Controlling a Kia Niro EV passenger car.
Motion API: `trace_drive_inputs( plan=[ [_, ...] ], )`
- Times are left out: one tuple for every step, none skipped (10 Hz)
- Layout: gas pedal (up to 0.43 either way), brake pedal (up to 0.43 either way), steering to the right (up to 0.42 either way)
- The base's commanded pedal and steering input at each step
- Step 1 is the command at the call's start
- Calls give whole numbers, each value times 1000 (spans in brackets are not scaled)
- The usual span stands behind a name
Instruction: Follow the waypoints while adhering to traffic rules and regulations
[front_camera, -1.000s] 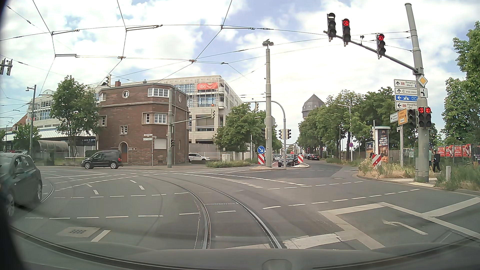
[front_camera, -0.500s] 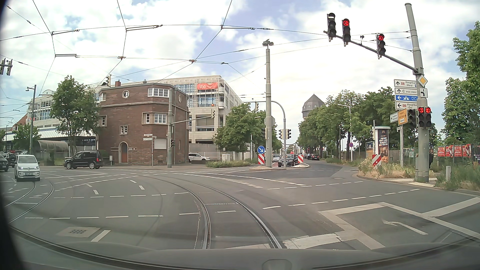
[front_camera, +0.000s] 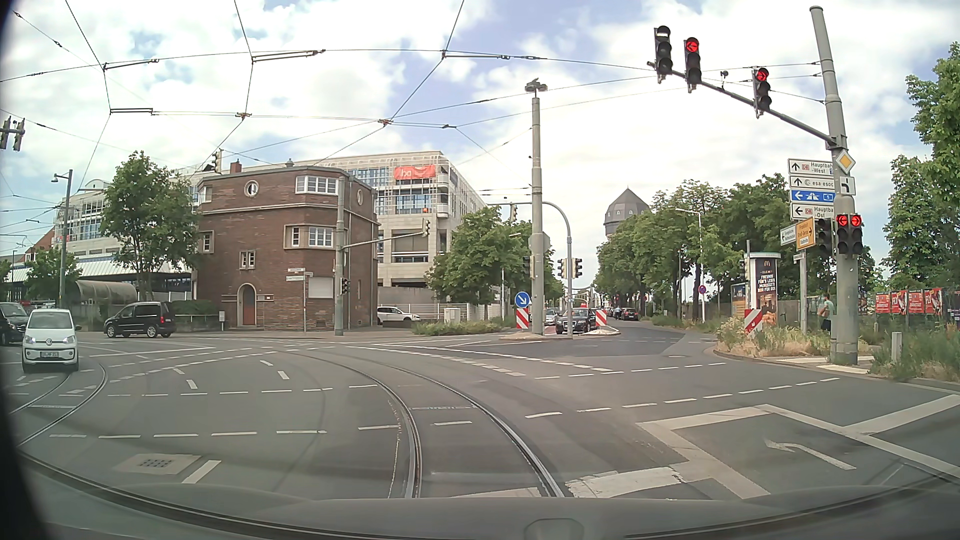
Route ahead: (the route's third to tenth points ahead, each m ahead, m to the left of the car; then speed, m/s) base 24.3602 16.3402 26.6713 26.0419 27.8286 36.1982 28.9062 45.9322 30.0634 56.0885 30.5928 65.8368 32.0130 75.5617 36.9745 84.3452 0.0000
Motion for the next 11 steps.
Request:
trace_drive_inputs(
  plan=[
    [0, 238, -109],
    [0, 238, -110],
    [0, 238, -109],
    [0, 238, -109],
    [0, 238, -110],
    [0, 238, -110],
    [0, 238, -110],
    [0, 238, -110],
    [0, 238, -109],
    [0, 238, -110],
    [0, 238, -109]
  ],
)
